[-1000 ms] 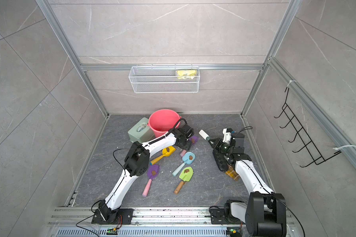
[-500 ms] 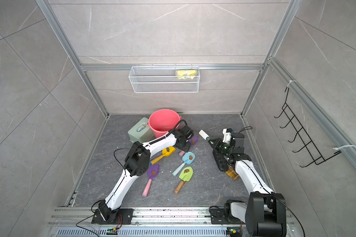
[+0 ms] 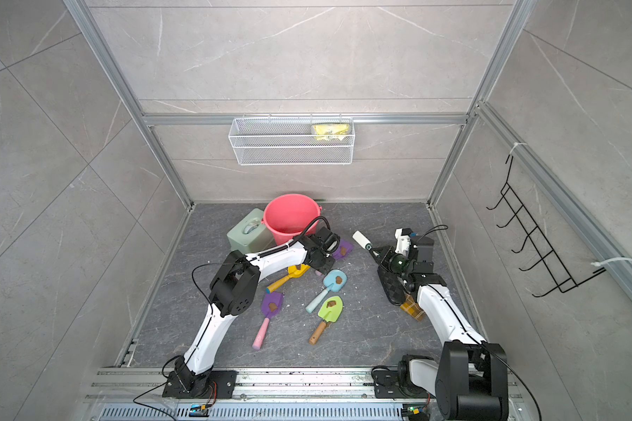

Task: Brush the soil off the hand trowel and place it into the bucket
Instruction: Pick up the hand trowel from the center of the board.

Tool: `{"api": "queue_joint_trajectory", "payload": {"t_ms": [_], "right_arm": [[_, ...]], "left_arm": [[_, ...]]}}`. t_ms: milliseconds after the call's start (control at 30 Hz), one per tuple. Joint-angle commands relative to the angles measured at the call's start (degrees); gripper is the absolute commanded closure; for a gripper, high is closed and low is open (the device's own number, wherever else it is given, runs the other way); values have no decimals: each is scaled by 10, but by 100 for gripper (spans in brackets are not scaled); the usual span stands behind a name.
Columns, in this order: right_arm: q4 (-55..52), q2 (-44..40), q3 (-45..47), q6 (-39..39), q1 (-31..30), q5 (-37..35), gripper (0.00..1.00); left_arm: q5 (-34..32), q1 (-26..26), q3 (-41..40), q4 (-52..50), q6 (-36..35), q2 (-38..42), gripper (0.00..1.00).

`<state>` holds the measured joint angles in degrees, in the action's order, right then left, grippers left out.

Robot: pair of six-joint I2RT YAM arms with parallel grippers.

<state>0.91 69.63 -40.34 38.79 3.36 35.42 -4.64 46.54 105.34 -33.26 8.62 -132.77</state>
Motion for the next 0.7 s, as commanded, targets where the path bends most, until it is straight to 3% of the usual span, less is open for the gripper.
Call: {"api": "queue_joint_trajectory", "payload": {"t_ms": [0, 667], "right_arm": [[17, -7, 9, -4, 2, 12, 100], [9, -1, 9, -7, 2, 10, 100]], "left_arm": [[21, -2, -33, -30, -37, 11, 47], [40, -2, -122, 43, -66, 52, 59]]}}
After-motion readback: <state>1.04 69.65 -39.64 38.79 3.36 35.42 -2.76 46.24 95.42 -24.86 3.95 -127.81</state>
